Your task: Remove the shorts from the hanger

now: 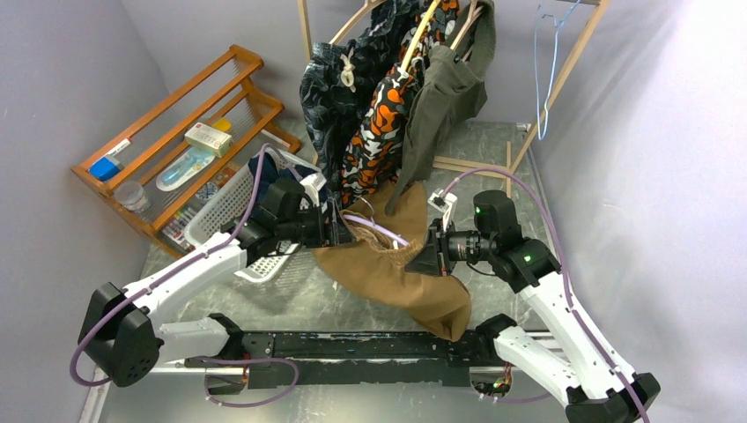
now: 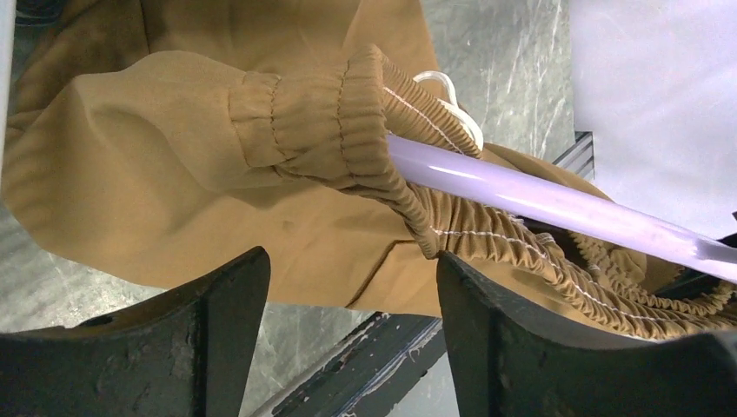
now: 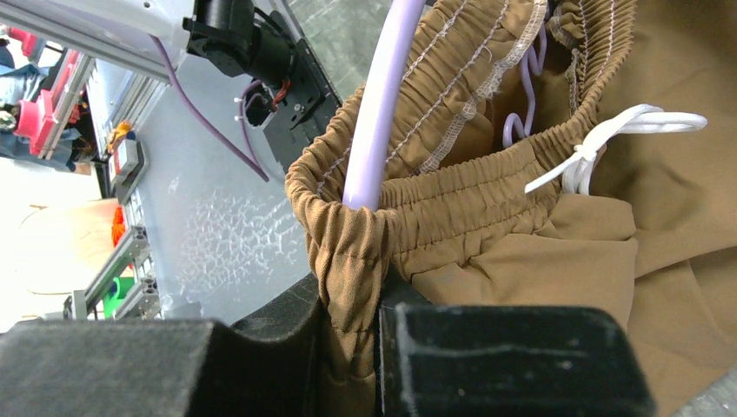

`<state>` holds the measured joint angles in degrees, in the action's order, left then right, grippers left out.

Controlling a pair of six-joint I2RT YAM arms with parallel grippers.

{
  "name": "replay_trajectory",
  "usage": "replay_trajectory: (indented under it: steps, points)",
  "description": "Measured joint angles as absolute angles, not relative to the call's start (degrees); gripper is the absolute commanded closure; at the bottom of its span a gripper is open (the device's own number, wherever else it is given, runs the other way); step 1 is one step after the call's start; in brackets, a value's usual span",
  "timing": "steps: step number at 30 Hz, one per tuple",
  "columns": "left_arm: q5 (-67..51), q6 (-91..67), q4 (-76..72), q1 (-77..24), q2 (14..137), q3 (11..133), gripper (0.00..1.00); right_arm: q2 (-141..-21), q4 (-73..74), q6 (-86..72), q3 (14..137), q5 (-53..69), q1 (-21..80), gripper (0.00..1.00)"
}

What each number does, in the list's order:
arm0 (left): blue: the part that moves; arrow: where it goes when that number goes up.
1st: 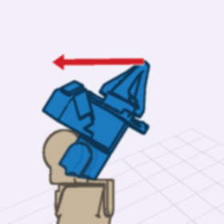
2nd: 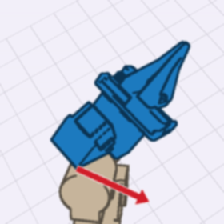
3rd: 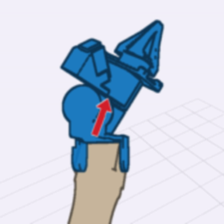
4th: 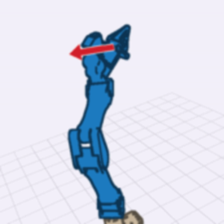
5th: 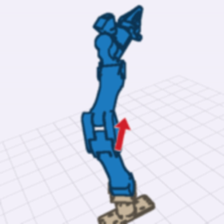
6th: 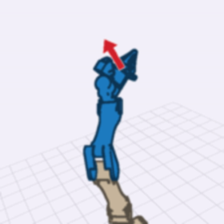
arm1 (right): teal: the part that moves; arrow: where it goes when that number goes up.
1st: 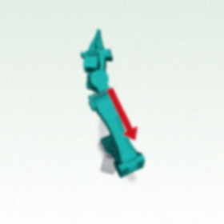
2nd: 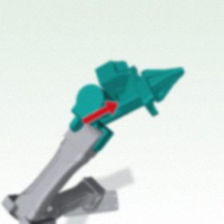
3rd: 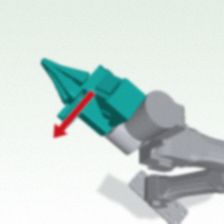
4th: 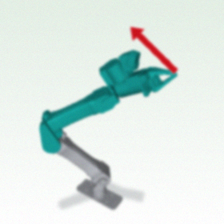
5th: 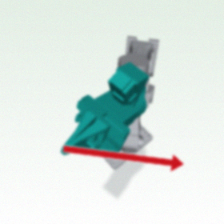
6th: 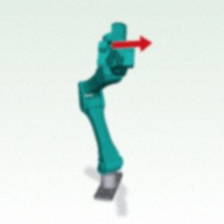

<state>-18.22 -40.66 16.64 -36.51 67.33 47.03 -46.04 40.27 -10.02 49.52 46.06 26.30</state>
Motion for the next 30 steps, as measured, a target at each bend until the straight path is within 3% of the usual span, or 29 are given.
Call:
replay_trajectory:
  steps: [3, 6, 9, 14, 26, 28, 30]
  points:
    - [-16.73, -41.17, 16.25, -37.34, 67.72, 47.03, 0.27, -45.80, 40.14, -10.07, 49.52, 46.17, 26.33, 1.00]
    - [-15.05, -41.52, 16.21, -37.41, 67.70, 47.20, 0.15, -45.34, 39.88, -10.04, 49.52, 46.68, 26.33, 1.00]
    - [-12.38, -41.91, 17.08, -37.45, 66.50, 47.22, 0.09, -45.12, 39.70, -9.93, 49.52, 46.46, 26.33, 1.00]
    - [-8.56, -43.11, 16.73, -37.45, 60.60, 47.20, 0.06, -46.17, 39.97, -9.56, 49.45, 46.52, 26.35, 1.00]
    - [-7.62, -46.13, 14.35, -37.45, 62.83, 47.18, 0.32, -45.19, 39.18, -9.78, 49.36, 47.11, 26.35, 1.00]
    - [-7.01, -45.95, 14.83, -37.45, 62.87, 47.18, 0.38, -44.73, 39.20, -9.82, 49.36, 47.37, 26.35, 1.00]
    - [-5.65, -44.95, 15.70, -37.45, 62.87, 47.35, 0.54, -44.23, 39.29, -9.85, 49.36, 47.53, 26.37, 1.00]
